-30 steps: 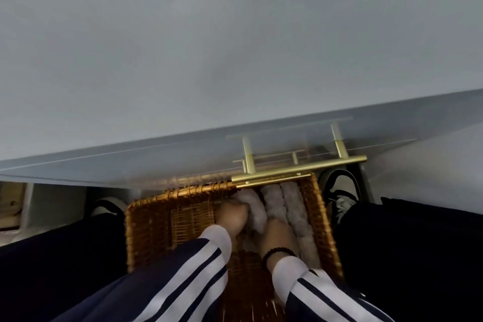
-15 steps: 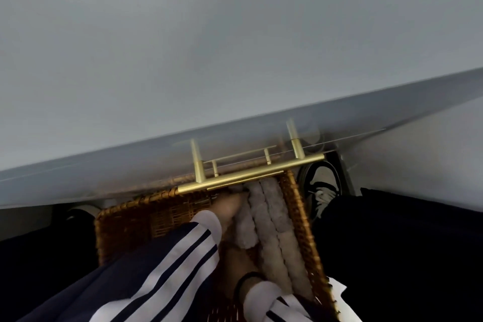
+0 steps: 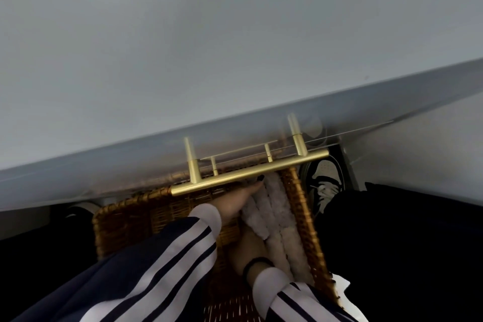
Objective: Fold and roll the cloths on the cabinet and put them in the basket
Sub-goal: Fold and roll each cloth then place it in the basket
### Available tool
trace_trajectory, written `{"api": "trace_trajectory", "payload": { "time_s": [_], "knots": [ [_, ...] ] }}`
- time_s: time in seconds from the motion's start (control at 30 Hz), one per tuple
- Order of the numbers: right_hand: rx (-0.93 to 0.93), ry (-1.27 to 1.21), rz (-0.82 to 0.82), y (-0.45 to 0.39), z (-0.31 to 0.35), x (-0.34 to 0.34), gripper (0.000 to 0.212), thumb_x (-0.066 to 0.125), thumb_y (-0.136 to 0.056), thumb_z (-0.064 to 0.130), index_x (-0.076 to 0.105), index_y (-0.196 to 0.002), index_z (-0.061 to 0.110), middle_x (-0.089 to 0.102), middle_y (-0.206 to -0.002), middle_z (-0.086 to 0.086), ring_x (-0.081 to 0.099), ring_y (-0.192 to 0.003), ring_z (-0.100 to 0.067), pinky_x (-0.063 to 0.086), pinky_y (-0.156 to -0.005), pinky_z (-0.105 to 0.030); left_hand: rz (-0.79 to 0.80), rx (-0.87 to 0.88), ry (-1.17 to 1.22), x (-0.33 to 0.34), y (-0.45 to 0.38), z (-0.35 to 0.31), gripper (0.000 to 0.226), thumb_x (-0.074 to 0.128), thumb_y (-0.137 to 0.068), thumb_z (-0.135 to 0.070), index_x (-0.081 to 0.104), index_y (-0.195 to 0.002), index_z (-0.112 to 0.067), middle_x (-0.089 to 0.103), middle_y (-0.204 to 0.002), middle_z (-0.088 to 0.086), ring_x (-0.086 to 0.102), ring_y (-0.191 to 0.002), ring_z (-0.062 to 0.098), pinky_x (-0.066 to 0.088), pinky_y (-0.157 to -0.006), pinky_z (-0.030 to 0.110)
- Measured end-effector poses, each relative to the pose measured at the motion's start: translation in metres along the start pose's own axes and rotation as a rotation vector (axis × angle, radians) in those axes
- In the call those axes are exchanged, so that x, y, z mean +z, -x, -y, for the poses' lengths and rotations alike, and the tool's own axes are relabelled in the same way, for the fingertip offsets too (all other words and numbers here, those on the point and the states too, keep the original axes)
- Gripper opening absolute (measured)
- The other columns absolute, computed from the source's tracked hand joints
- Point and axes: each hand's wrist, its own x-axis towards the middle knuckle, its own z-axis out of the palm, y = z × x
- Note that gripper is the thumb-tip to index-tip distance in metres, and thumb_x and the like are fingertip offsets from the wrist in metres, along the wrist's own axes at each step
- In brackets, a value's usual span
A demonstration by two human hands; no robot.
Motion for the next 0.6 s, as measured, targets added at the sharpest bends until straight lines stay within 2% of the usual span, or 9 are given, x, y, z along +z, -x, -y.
{"api": "trace_trajectory", "payload": {
  "time_s": [0.1, 0.17, 0.23, 0.27, 0.4, 0.43, 0.5, 0.53, 0.6],
  "knots": [
    [0.027, 0.021, 0.065, 0.001, 0.004, -0.013, 0.029, 0.045, -0.094, 0.03, 0.06, -0.116, 0.019, 0.06, -0.124, -0.005, 0.057, -0.109, -0.02, 0.045, -0.094, -0.03, 0.012, -0.002, 0.03, 0.003, 0.002, 0.001, 0.065, 0.046, -0.091, -0.056, 0.037, -0.143, -0.019, 0.039, -0.149, 0.003, 0.039, -0.135, 0.02, 0.028, -0.111, 0.031],
    [0.026, -0.007, 0.14, -0.002, 0.007, -0.022, 0.024, 0.046, -0.094, 0.029, 0.063, -0.106, 0.019, 0.064, -0.115, -0.005, 0.059, -0.097, -0.02, 0.047, -0.086, -0.028, 0.034, -0.013, 0.027, 0.006, 0.001, 0.002, 0.083, 0.048, -0.082, -0.068, 0.029, -0.147, -0.02, 0.033, -0.152, 0.004, 0.034, -0.138, 0.022, 0.024, -0.116, 0.037],
    [0.003, -0.041, 0.149, -0.006, 0.01, -0.03, 0.029, 0.046, -0.096, 0.028, 0.062, -0.116, 0.014, 0.062, -0.12, -0.007, 0.058, -0.106, -0.022, 0.044, -0.089, -0.027, 0.027, -0.004, 0.014, 0.009, 0.0, 0.002, 0.105, 0.053, -0.067, -0.081, 0.023, -0.15, -0.025, 0.027, -0.155, 0.003, 0.029, -0.141, 0.023, 0.021, -0.117, 0.043],
    [0.01, -0.046, 0.158, -0.005, 0.014, -0.036, 0.032, 0.044, -0.098, 0.027, 0.06, -0.122, 0.012, 0.06, -0.125, -0.008, 0.056, -0.113, -0.023, 0.042, -0.092, -0.027, 0.021, 0.018, 0.014, 0.009, -0.002, 0.002, 0.105, 0.053, -0.066, -0.081, 0.022, -0.15, -0.027, 0.025, -0.156, 0.002, 0.027, -0.142, 0.023, 0.02, -0.118, 0.044],
    [-0.024, -0.06, 0.243, -0.013, 0.018, -0.033, 0.038, 0.031, -0.103, 0.029, 0.047, -0.135, 0.015, 0.049, -0.137, -0.007, 0.048, -0.122, -0.022, 0.037, -0.101, -0.028, 0.008, 0.044, 0.025, 0.012, 0.002, -0.002, 0.07, 0.049, -0.089, -0.057, 0.033, -0.146, -0.02, 0.036, -0.149, 0.005, 0.035, -0.137, 0.024, 0.025, -0.116, 0.041],
    [-0.04, -0.066, 0.264, -0.012, 0.019, -0.029, 0.04, 0.032, -0.102, 0.032, 0.044, -0.138, 0.016, 0.047, -0.139, -0.005, 0.046, -0.123, -0.023, 0.036, -0.104, -0.029, 0.001, 0.065, 0.01, 0.011, 0.003, -0.003, 0.069, 0.054, -0.087, -0.055, 0.037, -0.144, -0.018, 0.041, -0.146, 0.005, 0.04, -0.134, 0.024, 0.028, -0.115, 0.04],
    [-0.075, -0.045, 0.284, -0.012, 0.017, -0.024, 0.044, 0.036, -0.099, 0.039, 0.043, -0.139, 0.021, 0.046, -0.141, -0.003, 0.045, -0.123, -0.022, 0.035, -0.108, -0.035, -0.062, 0.104, -0.045, 0.006, 0.008, -0.001, 0.083, 0.067, -0.073, -0.06, 0.044, -0.14, -0.017, 0.048, -0.141, 0.004, 0.048, -0.126, 0.023, 0.034, -0.111, 0.04],
    [-0.086, -0.051, 0.305, -0.009, 0.017, -0.024, 0.038, 0.038, -0.099, 0.037, 0.049, -0.132, 0.022, 0.05, -0.135, -0.004, 0.048, -0.119, -0.022, 0.037, -0.106, -0.035, -0.096, 0.107, -0.079, 0.002, 0.008, 0.001, 0.081, 0.068, -0.072, -0.059, 0.046, -0.138, -0.017, 0.05, -0.139, 0.005, 0.05, -0.124, 0.023, 0.037, -0.109, 0.041],
    [-0.088, -0.09, 0.366, -0.002, 0.019, -0.032, 0.017, 0.041, -0.099, 0.027, 0.057, -0.105, 0.023, 0.058, -0.113, -0.005, 0.053, -0.104, -0.022, 0.042, -0.1, -0.033, -0.167, 0.093, -0.128, -0.006, 0.011, 0.001, 0.049, 0.06, -0.089, -0.042, 0.052, -0.129, -0.014, 0.053, -0.135, 0.008, 0.052, -0.121, 0.026, 0.038, -0.108, 0.04]
  ]
}}
